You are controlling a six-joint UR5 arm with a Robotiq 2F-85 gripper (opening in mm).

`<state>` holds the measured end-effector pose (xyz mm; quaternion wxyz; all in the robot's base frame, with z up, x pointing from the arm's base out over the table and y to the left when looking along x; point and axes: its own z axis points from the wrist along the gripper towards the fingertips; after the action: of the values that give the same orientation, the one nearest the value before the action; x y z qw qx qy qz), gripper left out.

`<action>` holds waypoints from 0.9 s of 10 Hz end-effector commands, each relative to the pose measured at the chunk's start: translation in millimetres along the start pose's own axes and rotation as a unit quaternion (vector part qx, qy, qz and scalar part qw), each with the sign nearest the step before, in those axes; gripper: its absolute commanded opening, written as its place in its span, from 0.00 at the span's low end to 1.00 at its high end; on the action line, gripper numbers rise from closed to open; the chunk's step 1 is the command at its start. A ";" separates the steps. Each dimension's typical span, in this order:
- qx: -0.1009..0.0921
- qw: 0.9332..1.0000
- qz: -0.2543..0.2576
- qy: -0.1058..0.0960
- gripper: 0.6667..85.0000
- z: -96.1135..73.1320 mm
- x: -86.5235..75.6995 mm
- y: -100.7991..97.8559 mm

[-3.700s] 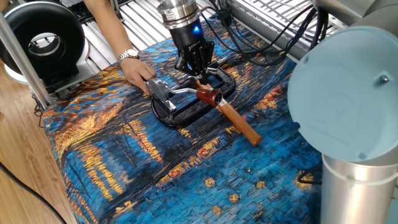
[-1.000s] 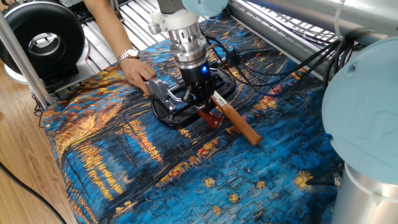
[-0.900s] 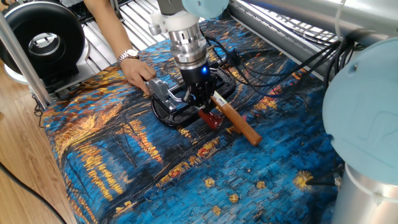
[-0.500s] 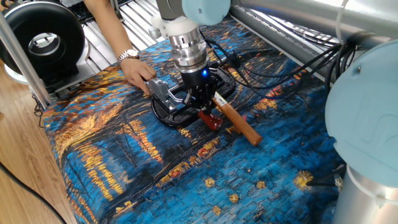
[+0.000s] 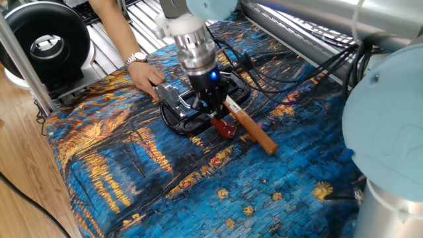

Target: Push down the lever

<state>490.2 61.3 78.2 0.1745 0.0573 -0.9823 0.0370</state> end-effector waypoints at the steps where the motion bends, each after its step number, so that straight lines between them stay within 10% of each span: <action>1: -0.026 1.000 0.008 0.013 0.01 -53.9 9.0 19.1; 3: -0.022 0.999 0.038 -0.022 0.01 -90.4 -17.4 21.9; 6: -0.025 0.993 0.071 -0.092 0.01 -94.7 -62.1 12.7; 9: -0.012 0.990 0.084 -0.109 0.01 -93.2 -83.3 -4.4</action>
<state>576.8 80.3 137.7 0.0880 -0.0069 -0.9956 0.0315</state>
